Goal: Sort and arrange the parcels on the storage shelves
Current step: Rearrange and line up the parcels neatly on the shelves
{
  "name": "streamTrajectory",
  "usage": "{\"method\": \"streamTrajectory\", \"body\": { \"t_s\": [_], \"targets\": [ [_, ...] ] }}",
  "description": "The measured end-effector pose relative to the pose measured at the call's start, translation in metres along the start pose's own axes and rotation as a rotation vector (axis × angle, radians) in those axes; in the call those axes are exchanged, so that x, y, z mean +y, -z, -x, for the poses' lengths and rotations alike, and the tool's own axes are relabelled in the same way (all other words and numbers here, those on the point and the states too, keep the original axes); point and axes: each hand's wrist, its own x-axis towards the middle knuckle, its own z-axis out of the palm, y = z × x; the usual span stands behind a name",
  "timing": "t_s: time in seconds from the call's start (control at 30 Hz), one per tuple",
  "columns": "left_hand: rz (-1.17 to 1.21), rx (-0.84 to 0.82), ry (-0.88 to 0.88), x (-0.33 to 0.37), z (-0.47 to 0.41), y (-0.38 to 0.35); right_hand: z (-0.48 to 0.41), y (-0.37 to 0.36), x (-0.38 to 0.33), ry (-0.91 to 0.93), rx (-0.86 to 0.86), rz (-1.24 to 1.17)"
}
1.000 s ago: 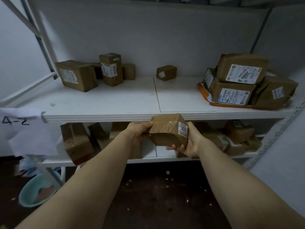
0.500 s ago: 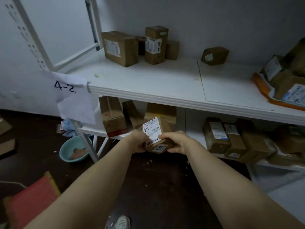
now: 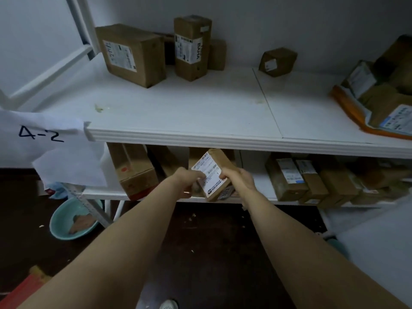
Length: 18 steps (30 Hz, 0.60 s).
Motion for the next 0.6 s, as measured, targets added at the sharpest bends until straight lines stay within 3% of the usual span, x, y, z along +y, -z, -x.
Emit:
{"method": "streamTrajectory", "body": {
  "t_s": [0.33,0.6],
  "targets": [
    [0.051,-0.048,-0.001,0.017,-0.018,0.005,-0.019,-0.001,0.004,-0.146,0.101,-0.318],
    [-0.089,-0.184,0.019,0.035,-0.018,-0.063,-0.024,0.061,0.031,-0.207,0.341,-0.557]
  ]
}}
